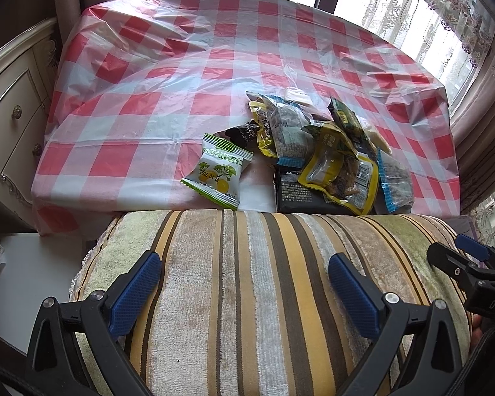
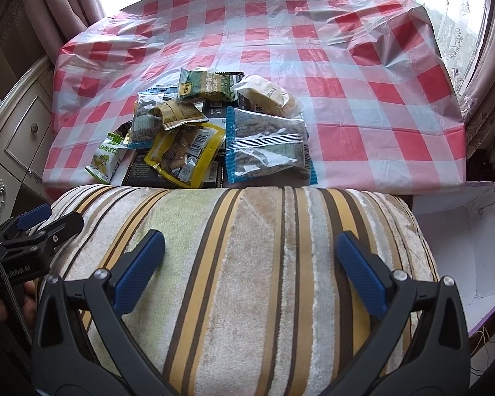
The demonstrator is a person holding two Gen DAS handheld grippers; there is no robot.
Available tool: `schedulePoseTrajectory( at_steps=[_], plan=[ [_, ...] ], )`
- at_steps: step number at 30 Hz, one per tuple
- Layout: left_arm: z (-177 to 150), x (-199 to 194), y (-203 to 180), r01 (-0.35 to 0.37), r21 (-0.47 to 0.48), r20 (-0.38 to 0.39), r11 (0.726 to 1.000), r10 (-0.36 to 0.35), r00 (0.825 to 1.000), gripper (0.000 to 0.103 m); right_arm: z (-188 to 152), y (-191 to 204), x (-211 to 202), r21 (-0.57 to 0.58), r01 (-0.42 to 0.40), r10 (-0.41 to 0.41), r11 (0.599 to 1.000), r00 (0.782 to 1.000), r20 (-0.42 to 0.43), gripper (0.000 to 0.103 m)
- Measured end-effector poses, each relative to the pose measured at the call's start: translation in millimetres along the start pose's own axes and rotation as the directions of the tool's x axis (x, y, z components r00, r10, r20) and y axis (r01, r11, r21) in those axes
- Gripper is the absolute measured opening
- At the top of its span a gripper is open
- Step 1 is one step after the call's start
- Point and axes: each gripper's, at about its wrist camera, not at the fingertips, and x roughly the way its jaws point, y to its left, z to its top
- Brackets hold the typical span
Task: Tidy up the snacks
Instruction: 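Grasp the green-and-white snack bag with the left tool while the right tool grasps the clear nut bag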
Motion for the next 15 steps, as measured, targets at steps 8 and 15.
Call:
schedulePoseTrajectory(
  at_steps=[8, 15],
  plan=[
    [34, 33, 11, -0.019, -0.043, -0.061, 0.999, 0.016, 0.998, 0.079, 32, -10, 25, 0.037, -0.022, 0.023, 0.999, 0.999, -0.027, 0.103],
    [63, 64, 12, -0.095, -0.003, -0.116, 0.995, 0.094, 0.989, 0.079, 57, -25, 49, 0.088, -0.026, 0.03, 0.996, 0.998, -0.053, 0.103]
  ],
)
